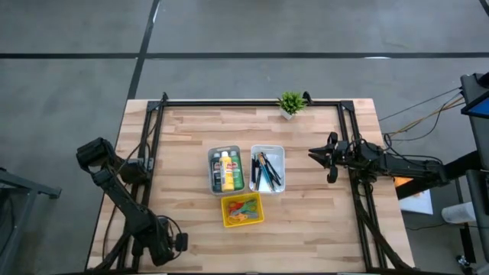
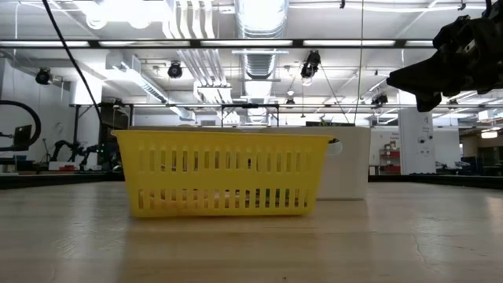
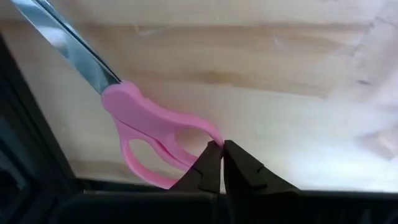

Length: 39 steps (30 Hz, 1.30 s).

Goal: Pick & Place Paint Supplies
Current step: Put the pink scissors into the yellow bin

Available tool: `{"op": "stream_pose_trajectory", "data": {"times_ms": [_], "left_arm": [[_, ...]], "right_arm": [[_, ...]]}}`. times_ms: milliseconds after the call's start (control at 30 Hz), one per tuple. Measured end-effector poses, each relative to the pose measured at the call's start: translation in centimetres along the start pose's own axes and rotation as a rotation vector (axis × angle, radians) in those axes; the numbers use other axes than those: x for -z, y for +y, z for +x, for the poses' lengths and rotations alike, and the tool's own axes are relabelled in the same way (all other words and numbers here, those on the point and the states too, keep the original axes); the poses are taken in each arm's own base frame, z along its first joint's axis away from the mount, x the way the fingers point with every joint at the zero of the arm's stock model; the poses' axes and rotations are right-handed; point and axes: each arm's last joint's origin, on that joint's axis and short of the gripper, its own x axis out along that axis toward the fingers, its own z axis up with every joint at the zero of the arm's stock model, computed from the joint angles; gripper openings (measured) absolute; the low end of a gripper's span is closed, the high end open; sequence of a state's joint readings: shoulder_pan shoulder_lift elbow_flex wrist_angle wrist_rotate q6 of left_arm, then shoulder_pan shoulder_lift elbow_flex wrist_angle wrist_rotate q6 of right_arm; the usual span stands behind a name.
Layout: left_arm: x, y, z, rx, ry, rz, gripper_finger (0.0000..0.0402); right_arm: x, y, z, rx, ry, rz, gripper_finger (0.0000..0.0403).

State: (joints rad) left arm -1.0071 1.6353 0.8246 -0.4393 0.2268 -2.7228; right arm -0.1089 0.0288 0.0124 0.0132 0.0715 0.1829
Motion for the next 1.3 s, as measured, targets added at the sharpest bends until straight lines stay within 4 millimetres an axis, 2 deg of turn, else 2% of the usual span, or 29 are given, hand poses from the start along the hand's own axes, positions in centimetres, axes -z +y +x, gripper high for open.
{"op": "stream_pose_trajectory", "data": {"times_ms": [367, 600, 800, 1100, 1300], "left_arm": [[-0.2, -0.1, -3.3, 0.082, 0.041, 0.037, 0.0006], [-1.4, -2.0, -4.7, 0.179, 0.004, 0.177, 0.0006], [-2.4, -4.7, -6.4, 0.237, -0.06, 0.358, 0.0006], [-2.1, -7.9, -12.2, 0.313, -0.333, 0.709, 0.0006], [-2.7, -9.8, -14.6, 0.338, -0.46, 0.969, 0.0005]], "right_arm": [[0.0, 0.0, 0.0, 0.0, 0.0, 0.0, 0.0078], [0.0, 0.0, 0.0, 0.0, 0.0, 0.0, 0.0078], [0.0, 0.0, 0.0, 0.0, 0.0, 0.0, 0.0078], [0.0, 0.0, 0.0, 0.0, 0.0, 0.0, 0.0078], [0.0, 0.0, 0.0, 0.0, 0.0, 0.0, 0.0078]]}}
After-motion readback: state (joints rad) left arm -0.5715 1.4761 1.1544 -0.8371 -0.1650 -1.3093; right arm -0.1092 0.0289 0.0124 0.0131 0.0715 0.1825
